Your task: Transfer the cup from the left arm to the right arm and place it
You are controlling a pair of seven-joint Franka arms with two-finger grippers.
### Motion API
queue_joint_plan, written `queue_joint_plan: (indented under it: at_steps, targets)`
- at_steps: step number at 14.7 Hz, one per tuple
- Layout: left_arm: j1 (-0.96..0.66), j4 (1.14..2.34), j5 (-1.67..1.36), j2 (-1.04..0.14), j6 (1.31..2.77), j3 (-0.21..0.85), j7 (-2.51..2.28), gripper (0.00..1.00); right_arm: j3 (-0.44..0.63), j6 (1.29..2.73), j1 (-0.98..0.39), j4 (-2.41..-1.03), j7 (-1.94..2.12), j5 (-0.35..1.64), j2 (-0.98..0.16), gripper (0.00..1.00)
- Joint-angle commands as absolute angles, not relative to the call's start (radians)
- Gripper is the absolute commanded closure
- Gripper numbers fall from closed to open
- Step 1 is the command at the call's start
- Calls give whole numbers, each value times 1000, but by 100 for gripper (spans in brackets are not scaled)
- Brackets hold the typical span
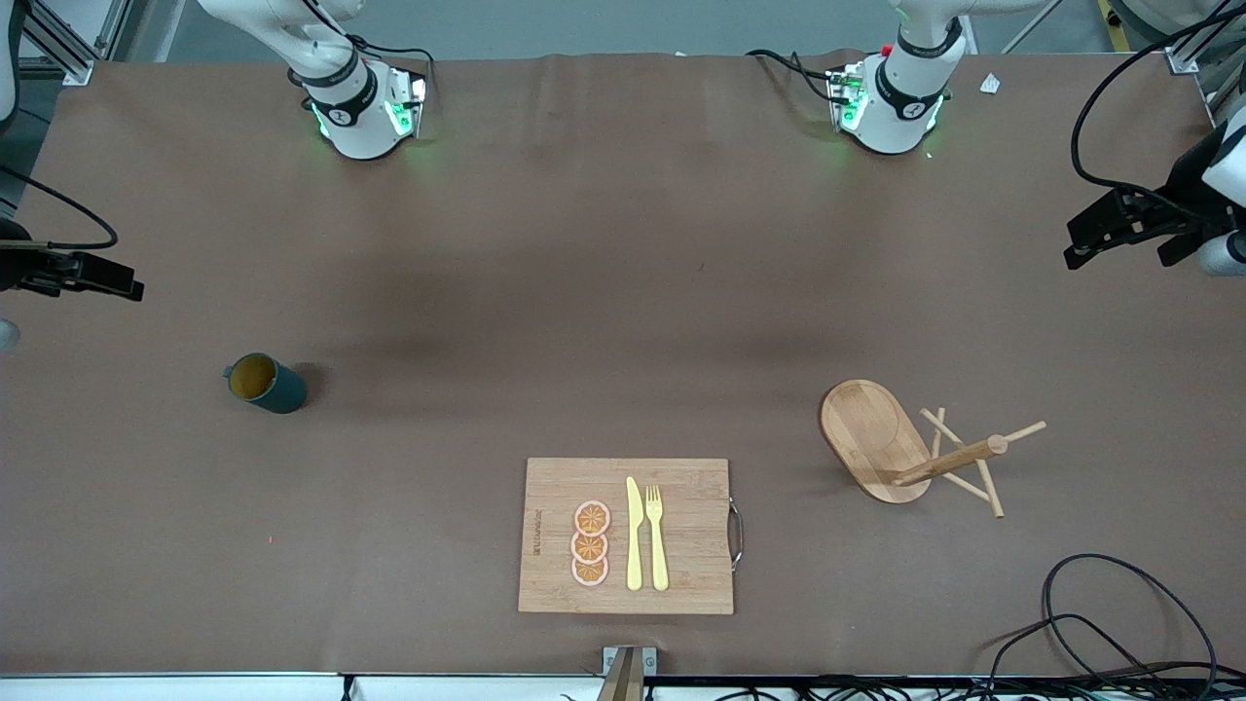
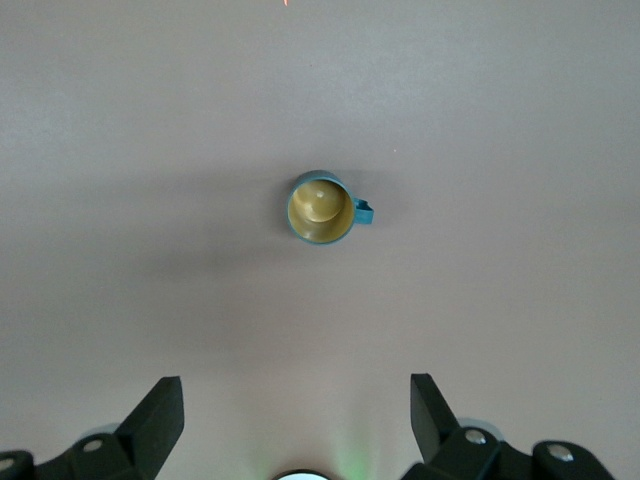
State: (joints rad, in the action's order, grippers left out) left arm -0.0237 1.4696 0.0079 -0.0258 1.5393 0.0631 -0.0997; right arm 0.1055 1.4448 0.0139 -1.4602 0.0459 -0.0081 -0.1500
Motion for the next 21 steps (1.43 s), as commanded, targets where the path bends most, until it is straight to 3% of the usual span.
queue_joint_plan:
  at_steps: [1,7,21]
  targets:
    - [-18,1460,17,-28,1540,66,-86,0,97,1422,32,-1434,46,14,-153,0]
    - [-18,1460,17,-28,1540,66,-86,0,95,1428,25,-1440,12,17,-144,0]
    - [-18,1460,17,-29,1540,66,-86,0,91,1457,21,-1600,-32,15,81,0]
